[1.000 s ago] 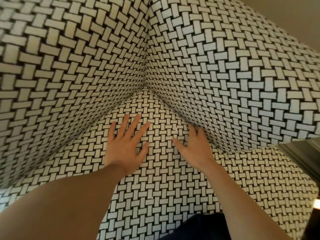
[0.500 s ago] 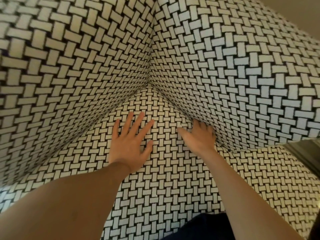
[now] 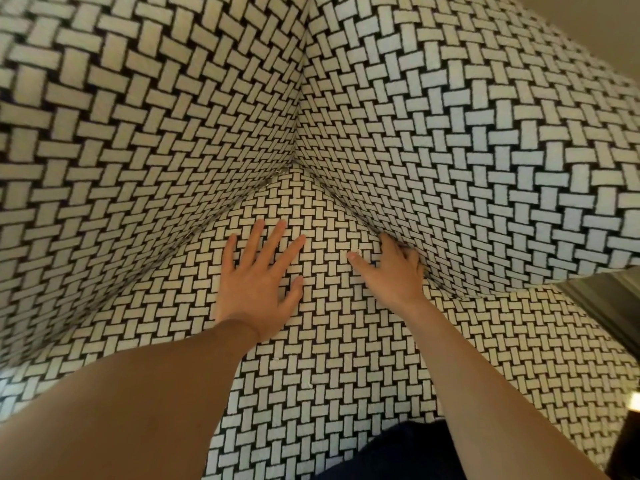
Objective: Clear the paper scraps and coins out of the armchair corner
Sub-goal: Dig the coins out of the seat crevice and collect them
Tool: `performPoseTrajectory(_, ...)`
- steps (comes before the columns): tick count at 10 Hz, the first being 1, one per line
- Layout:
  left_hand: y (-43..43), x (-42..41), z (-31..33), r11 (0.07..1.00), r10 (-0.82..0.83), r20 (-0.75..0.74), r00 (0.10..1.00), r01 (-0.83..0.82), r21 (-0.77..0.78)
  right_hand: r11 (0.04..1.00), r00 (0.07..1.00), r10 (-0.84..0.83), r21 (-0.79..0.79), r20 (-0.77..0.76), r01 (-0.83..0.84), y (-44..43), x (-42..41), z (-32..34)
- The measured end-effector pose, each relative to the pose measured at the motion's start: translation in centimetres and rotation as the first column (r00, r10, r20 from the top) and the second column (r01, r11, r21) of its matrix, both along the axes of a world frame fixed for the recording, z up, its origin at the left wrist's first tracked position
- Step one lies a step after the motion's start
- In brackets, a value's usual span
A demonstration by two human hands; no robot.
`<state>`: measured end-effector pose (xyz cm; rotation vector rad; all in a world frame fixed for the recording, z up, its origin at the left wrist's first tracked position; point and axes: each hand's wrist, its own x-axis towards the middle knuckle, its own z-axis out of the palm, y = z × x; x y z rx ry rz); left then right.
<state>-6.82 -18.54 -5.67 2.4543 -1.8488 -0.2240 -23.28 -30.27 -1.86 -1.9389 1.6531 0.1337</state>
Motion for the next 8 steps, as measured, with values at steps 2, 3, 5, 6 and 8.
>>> performPoseTrajectory(2, 0.1, 0.0, 0.1, 1.000, -0.003, 0.012, 1.000, 0.003, 0.008, 0.988, 0.996, -0.057, 0.149, 0.072, 0.046, -0.5, -0.2, 1.1)
performPoseTrajectory(3, 0.0, 0.0, 0.1, 1.000, 0.002, 0.011, 1.000, -0.002, 0.005, 0.979, 0.996, -0.088, 0.189, 0.026, 0.082, -1.0, 0.2, 1.1)
performPoseTrajectory(5, 0.0, 0.0, 0.2, 1.000, -0.001, 0.009, 1.000, 0.001, 0.029, 0.967, 0.992, -0.044, 0.244, -0.119, 0.072, -2.1, 1.4, 0.7)
performPoseTrajectory(6, 0.0, 0.0, 0.2, 1.000, -0.004, 0.004, 1.000, 0.003, 0.024, 0.965, 0.995, -0.058, 0.251, -0.079, 0.076, -2.2, 1.4, 0.7)
performPoseTrajectory(8, 0.0, 0.0, 0.0, 1.000, -0.004, 0.007, 1.000, 0.004, 0.005, 0.937, 0.989, -0.127, 0.337, 0.073, 0.096, -2.2, 0.6, 0.3)
